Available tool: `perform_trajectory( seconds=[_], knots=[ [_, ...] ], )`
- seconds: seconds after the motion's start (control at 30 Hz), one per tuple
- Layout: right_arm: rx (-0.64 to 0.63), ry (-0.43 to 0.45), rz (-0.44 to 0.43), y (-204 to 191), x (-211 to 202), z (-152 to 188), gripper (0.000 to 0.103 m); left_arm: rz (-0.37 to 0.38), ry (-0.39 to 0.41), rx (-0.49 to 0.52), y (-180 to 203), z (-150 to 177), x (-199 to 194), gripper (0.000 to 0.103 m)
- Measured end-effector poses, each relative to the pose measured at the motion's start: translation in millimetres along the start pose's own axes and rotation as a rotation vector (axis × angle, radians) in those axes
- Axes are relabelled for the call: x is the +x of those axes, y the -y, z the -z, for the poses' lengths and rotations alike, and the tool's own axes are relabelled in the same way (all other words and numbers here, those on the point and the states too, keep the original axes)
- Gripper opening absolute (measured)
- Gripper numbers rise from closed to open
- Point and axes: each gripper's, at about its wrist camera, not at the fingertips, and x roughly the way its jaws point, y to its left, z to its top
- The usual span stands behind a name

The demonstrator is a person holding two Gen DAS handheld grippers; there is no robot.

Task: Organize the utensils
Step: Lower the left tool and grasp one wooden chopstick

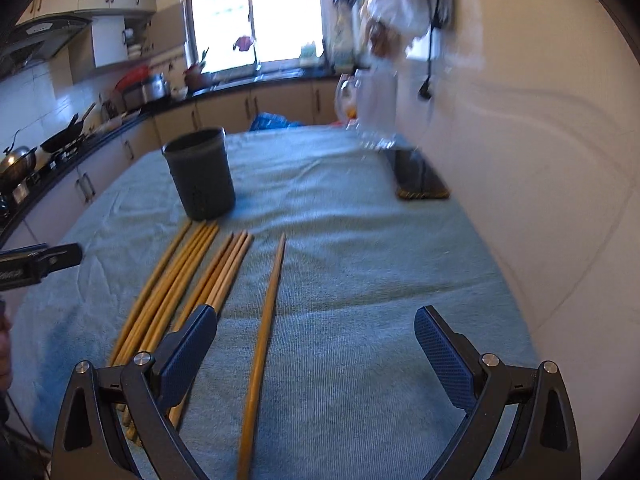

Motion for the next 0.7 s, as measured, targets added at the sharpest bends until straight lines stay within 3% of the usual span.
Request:
perform_trajectory(
  seconds=[0.1,0.17,0.27,0.4,0.47,0.7],
  knots=[
    [0.001,-0.083,-0.044,2.5,27.0,-9.4,0.082,0.054,-0.062,-0.001,9.2,-13.9,29.6,0.068],
    [0.007,-0.129,-0.080,2.0,41.8,-12.1,0.066,0.087,-0.097,-0.001,14.1,-20.6,44.3,0.060],
    [0.009,-0.196,-0.123,-0.8,65.5,-18.2,0.059,0.117,-0.146,-0.005,21.8,-29.7,66.0,0.049],
    [-0.036,-0.233,-0.115,-11.2,85.2,-22.4,0.052,0.107,-0.198,0.008,27.7,-36.4,89.7,0.028],
    [-0.046,-0.250,-0.103,-14.8,91.8,-23.4,0.045,0.105,-0.191,0.016,30.7,-38.8,91.0,0.026],
    [-0.119,-0.274,-0.046,-28.8,102.7,-31.6,0.042,0.054,-0.196,0.088,49.5,-41.0,92.6,0.026]
  ],
)
